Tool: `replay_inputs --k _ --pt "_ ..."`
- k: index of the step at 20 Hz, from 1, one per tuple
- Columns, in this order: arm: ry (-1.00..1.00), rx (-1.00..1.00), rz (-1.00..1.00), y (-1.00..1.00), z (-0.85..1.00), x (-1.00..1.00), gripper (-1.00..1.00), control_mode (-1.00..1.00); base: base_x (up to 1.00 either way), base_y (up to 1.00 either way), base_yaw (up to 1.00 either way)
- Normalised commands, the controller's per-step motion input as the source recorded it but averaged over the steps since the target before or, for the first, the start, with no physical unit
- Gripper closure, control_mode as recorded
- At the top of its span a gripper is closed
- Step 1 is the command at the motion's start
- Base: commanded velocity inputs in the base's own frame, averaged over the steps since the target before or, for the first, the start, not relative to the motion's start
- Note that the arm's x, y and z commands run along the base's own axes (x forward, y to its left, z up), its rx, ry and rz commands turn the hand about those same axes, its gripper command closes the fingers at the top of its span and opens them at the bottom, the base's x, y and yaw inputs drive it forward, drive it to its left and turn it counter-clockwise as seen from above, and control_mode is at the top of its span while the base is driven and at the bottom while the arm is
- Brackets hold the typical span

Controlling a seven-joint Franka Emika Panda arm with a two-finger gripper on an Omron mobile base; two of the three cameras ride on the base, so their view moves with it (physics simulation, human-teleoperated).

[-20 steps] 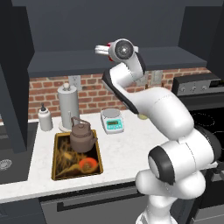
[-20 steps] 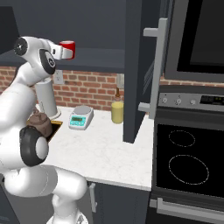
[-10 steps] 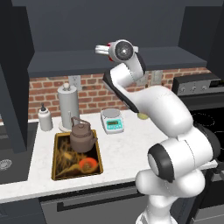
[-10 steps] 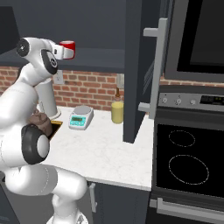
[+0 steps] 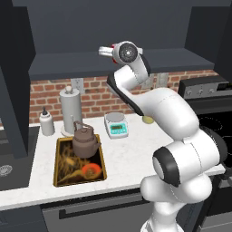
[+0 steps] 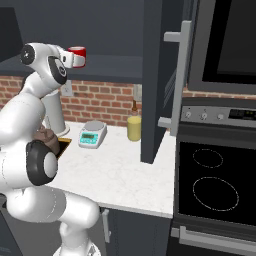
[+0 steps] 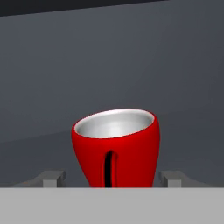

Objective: Pick the kettle from the counter and place it on the tray. Then pick the mug from the cabinet and place it on the tray. Then close the cabinet doors.

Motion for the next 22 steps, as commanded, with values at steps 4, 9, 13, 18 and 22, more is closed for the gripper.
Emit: replay_inputs --k 4,9,13,18,22 --pt "0.00 0.00 0.00 -0.01 0.00 0.00 1.00 -1.00 0.00 0.00 0.00" --pt "0.00 0.00 0.00 -0.03 0.00 0.00 1.00 -1.00 0.00 0.00 0.00" --pt "-0.01 0.00 0.00 -0.01 0.00 0.00 1.00 -1.00 0.00 0.00 0.00" --pt "-0.01 0.00 0.00 0.00 0.00 0.00 1.00 -1.00 0.00 0.00 0.00" --pt "0.00 0.00 0.00 0.00 0.00 0.00 1.00 -1.00 0.00 0.00 0.00"
